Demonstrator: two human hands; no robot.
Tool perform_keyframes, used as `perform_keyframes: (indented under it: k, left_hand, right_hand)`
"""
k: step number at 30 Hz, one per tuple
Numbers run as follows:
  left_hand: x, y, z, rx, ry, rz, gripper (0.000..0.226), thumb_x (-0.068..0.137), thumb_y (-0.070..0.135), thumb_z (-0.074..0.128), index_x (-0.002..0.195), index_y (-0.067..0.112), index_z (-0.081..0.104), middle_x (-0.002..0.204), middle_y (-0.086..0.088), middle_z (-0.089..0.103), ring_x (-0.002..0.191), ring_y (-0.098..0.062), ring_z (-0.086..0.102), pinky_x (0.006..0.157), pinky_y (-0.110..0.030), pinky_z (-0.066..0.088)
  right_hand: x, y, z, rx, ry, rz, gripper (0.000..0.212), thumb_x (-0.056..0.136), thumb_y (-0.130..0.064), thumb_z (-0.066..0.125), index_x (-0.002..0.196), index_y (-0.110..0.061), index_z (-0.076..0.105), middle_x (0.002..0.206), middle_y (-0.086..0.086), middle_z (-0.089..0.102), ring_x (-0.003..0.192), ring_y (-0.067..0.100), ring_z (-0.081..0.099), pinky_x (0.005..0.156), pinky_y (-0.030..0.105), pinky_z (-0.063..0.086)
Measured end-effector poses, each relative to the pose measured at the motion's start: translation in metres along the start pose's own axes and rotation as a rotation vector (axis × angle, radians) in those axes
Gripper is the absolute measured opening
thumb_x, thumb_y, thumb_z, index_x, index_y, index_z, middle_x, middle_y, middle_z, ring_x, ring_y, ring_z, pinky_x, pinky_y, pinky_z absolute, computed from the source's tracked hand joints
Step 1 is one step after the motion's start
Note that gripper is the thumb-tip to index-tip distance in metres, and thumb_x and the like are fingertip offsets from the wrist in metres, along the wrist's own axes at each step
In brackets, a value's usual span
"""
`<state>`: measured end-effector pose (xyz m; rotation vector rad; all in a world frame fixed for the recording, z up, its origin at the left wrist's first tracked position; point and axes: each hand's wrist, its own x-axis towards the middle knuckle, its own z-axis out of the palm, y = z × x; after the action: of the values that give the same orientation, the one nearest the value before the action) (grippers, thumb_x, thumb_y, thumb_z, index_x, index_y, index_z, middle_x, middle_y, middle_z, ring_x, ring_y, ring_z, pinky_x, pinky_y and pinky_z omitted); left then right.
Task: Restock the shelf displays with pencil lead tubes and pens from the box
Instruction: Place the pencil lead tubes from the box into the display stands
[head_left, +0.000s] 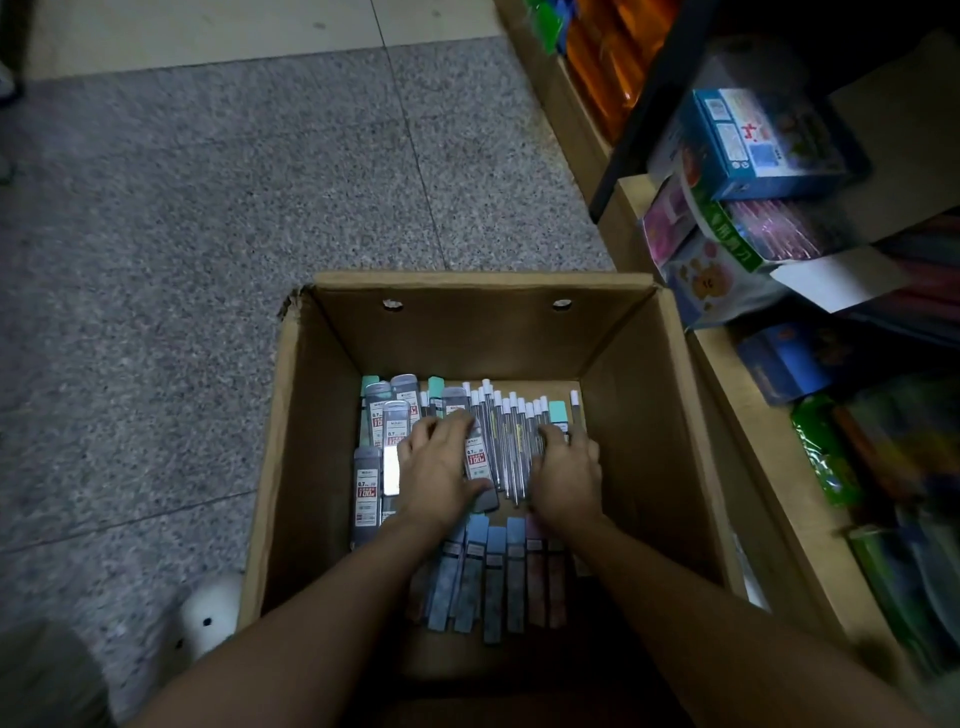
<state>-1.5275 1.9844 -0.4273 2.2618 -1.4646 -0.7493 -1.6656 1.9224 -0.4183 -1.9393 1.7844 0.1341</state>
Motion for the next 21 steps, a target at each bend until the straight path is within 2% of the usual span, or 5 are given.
perform_keyframes:
  k: [9,13,16,19,21]
  left_hand:
    - [0.001,0.004,0.01,-0.397,-0.021,0.0,0.092,0.064,-0.003,0.083,0.139,0.026,0.038,0.13,0.008,0.03,0.12,-0.007,0.045,0.095,-0.006,0.037]
    - [-0.003,0.009,0.005,-0.585,0.057,-0.159,0.071,0.079,-0.008,0.07,0.136,0.026,0.045,0.116,0.0,0.046,0.09,-0.012,0.058,0.08,-0.021,0.055]
    - [-0.007,0.01,-0.004,-0.736,0.046,-0.257,0.059,0.087,-0.006,0.063,0.136,0.019,0.045,0.085,-0.011,0.05,0.072,-0.015,0.051,0.074,-0.025,0.05]
    - [-0.008,0.019,-0.021,-0.872,0.036,-0.269,0.054,0.089,-0.009,0.057,0.138,0.01,0.041,0.09,-0.012,0.048,0.078,-0.02,0.048,0.077,-0.027,0.046]
    - [-0.01,0.03,-0.036,-0.978,0.028,-0.284,0.049,0.091,-0.01,0.054,0.136,0.006,0.04,0.091,-0.013,0.05,0.083,-0.021,0.049,0.078,-0.027,0.044]
  right_hand:
    - [0.006,0.0,0.004,0.234,0.129,0.061,0.055,0.086,0.011,0.053,0.133,-0.017,0.057,0.139,0.007,0.035,0.122,0.02,0.043,0.101,0.023,0.041]
    - [-0.004,-0.004,0.0,0.404,0.117,0.056,0.05,0.088,0.007,0.055,0.131,-0.019,0.058,0.138,0.002,0.046,0.116,0.01,0.048,0.089,0.012,0.041]
    - [-0.017,-0.01,-0.007,0.697,0.058,0.101,0.043,0.088,0.005,0.061,0.123,-0.02,0.063,0.133,0.001,0.057,0.118,0.014,0.057,0.093,0.028,0.054]
    - [-0.029,-0.018,-0.022,0.906,-0.004,0.108,0.042,0.088,0.004,0.064,0.123,-0.02,0.063,0.124,0.001,0.061,0.096,0.002,0.06,0.079,0.01,0.052]
    - [-0.036,-0.023,-0.038,0.948,0.0,0.057,0.052,0.086,0.007,0.065,0.128,-0.024,0.058,0.116,0.009,0.065,0.092,0.009,0.064,0.074,0.006,0.049]
